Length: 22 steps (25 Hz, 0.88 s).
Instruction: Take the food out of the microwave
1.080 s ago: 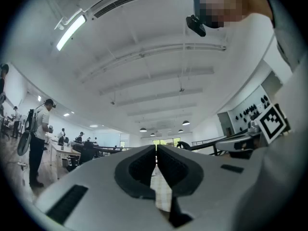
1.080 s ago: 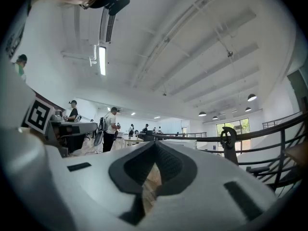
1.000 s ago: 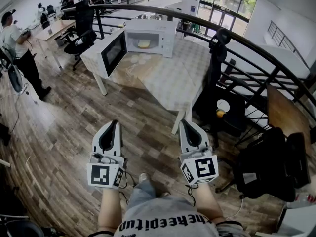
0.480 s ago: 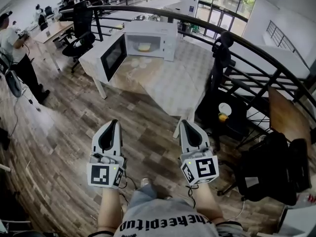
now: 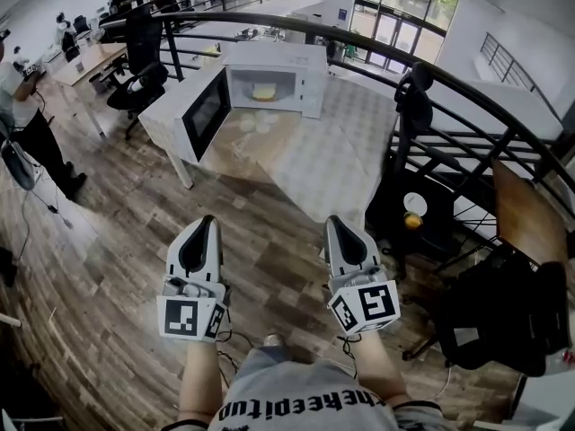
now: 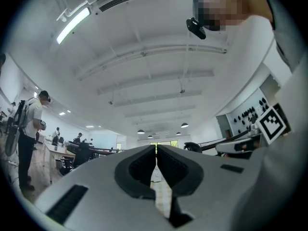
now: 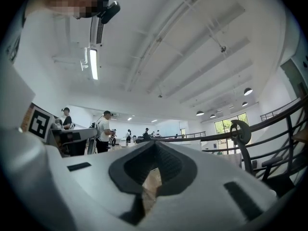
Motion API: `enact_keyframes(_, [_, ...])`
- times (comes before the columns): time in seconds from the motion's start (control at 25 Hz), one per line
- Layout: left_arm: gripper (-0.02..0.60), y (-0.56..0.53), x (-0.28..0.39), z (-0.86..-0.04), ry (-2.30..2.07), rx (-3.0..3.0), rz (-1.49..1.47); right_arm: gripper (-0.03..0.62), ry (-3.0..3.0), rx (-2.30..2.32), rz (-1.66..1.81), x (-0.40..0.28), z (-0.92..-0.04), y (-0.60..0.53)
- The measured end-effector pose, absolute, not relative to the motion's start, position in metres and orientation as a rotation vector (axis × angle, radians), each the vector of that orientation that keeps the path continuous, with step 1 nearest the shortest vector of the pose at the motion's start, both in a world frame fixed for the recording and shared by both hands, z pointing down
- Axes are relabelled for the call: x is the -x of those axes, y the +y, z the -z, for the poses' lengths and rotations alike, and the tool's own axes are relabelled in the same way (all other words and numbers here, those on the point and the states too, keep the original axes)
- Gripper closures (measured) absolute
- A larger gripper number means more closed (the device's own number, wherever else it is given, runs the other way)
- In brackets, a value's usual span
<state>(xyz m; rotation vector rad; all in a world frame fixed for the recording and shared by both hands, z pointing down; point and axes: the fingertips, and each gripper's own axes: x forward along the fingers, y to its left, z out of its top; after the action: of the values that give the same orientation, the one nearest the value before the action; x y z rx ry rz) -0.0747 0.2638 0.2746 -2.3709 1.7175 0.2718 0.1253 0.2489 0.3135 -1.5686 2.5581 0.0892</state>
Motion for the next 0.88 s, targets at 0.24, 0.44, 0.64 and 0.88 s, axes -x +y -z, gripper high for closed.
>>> enact_keyframes(0.24, [0.571,0.240,0.100,-0.277,1.709,2.383,-0.294,0.589,2.551,1.588,-0.104,-0.101,-0.314,0.228])
enact_keyframes(0.44, [0.571,0.222,0.113,-0.282,1.729,2.404,-0.319,0.589,2.578,1.602,-0.112,-0.089,-0.318,0.214])
enact_keyframes(0.64, [0.571,0.203,0.118,-0.291,1.735,2.417,-0.315,0.589,2.583,1.614,-0.108,-0.086,-0.323,0.193])
enact_keyframes(0.88, [0.571,0.169,0.126,-0.288,1.752,2.380,-0.307,0.589,2.585,1.595,-0.114,-0.082,-0.321,0.148])
